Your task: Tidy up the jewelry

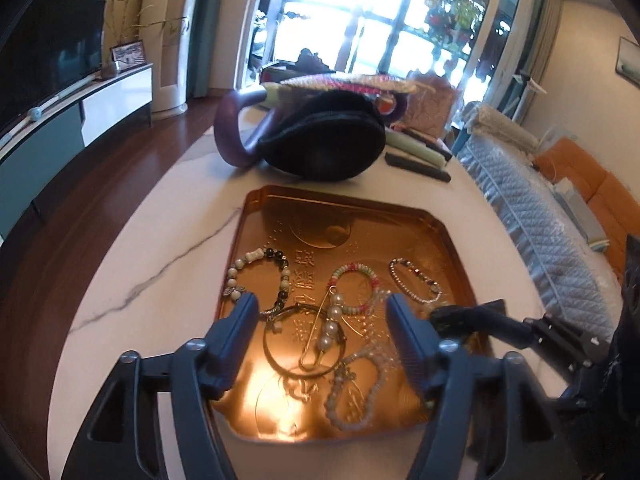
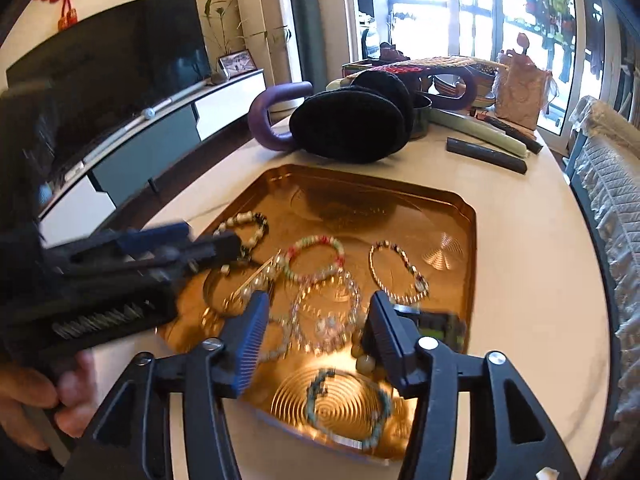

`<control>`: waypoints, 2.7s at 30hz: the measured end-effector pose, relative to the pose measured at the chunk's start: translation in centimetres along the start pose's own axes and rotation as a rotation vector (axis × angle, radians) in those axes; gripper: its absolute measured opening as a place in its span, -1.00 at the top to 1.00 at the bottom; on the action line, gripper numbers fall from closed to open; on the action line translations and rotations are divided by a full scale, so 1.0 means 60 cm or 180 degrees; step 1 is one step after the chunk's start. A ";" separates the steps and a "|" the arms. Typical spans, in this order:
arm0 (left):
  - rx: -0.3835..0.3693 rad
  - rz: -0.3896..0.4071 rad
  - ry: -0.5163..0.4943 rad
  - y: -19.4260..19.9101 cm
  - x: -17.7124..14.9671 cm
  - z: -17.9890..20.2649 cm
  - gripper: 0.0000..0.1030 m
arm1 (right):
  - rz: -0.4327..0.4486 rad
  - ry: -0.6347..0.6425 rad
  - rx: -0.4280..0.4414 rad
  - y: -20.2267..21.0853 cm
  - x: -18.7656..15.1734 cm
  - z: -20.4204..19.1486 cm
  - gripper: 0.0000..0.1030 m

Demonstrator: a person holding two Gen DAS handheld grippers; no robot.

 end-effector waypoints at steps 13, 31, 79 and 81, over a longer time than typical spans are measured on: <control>0.0642 0.0551 -0.0274 0.284 -0.028 0.116 -0.99 | 0.0265 -0.0312 -0.0250 0.212 -0.010 -0.035 -0.42; 0.0831 0.0078 -0.0352 0.344 -0.189 0.175 -0.99 | 0.0170 -0.0573 -0.0351 0.318 -0.193 -0.029 -0.60; 0.0860 0.0000 -0.0285 0.327 -0.196 0.170 -0.99 | 0.0176 -0.0493 -0.0350 0.311 -0.198 -0.030 -0.60; 0.0861 -0.0006 -0.0290 0.327 -0.197 0.170 -0.99 | 0.0171 -0.0491 -0.0347 0.311 -0.198 -0.029 -0.60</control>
Point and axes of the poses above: each gripper's, at about its wrist camera, not at the fingertips, and y roughly against the way its jaws point, z to its right, x to its top, the point moved 8 cm from there along -y, roughly the way its jaws point, and after that the axes turned 2 degrees about -y, right-handed, at the moved point
